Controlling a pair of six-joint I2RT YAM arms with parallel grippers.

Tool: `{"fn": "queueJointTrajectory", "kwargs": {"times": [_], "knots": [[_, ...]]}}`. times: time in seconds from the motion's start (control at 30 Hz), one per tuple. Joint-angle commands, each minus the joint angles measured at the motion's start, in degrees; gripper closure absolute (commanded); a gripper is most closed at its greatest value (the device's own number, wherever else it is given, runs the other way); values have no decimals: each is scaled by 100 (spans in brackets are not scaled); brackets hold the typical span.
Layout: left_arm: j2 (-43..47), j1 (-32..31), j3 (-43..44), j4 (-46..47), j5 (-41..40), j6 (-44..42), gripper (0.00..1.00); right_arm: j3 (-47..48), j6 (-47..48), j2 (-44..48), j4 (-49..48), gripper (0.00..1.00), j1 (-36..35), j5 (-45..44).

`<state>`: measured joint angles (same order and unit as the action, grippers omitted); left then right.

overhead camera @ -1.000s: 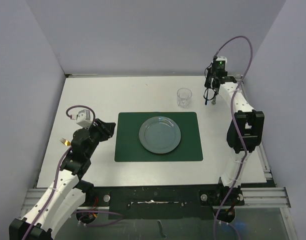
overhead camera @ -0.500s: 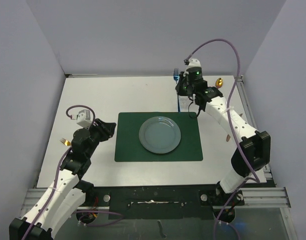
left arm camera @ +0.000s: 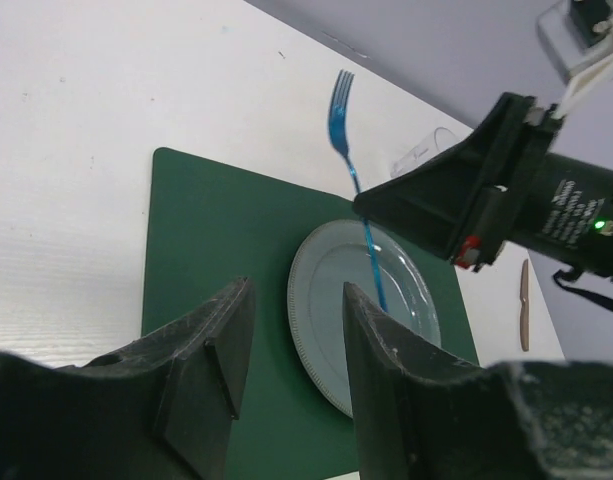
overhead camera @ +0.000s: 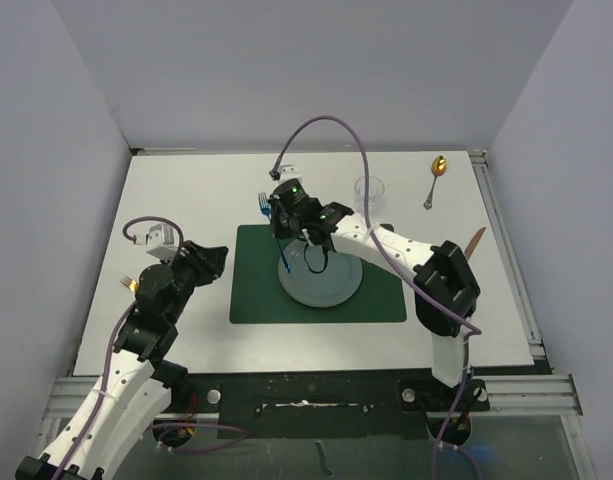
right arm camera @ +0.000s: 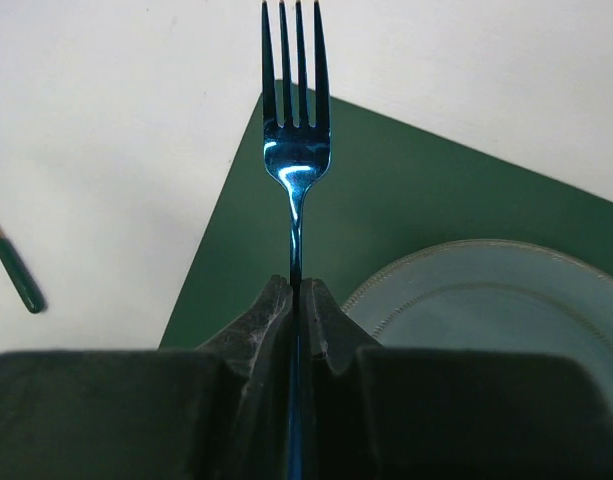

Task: Set the dinner table for one person
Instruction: Place the fork on the napkin.

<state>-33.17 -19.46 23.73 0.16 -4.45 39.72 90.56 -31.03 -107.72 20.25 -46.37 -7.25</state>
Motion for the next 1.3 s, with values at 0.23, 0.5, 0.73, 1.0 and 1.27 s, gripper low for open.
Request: {"fn": "queueJointTrajectory", "kwargs": {"times": [0.23, 0.5, 0.73, 1.0, 1.27], "knots": [[402, -31, 184, -344, -284, -279, 62, 227, -1089, -519, 84, 100, -862, -1475], [536, -31, 294, -479, -275, -285, 62, 744, -1995, -1206, 960, 100, -1436, -2575], [805, -31, 541, -781, -352, -290, 62, 1814, -2423, -2184, 1539, 100, -1715, -2765], [1066, -31, 603, -902, -423, -290, 62, 1861, -2877, -2246, 1690, 100, -1694, -3018], [1258, -31, 743, -1118, -797, -281, 62, 1859, -2970, -2333, 1634, 100, -1636, -2885]]}}
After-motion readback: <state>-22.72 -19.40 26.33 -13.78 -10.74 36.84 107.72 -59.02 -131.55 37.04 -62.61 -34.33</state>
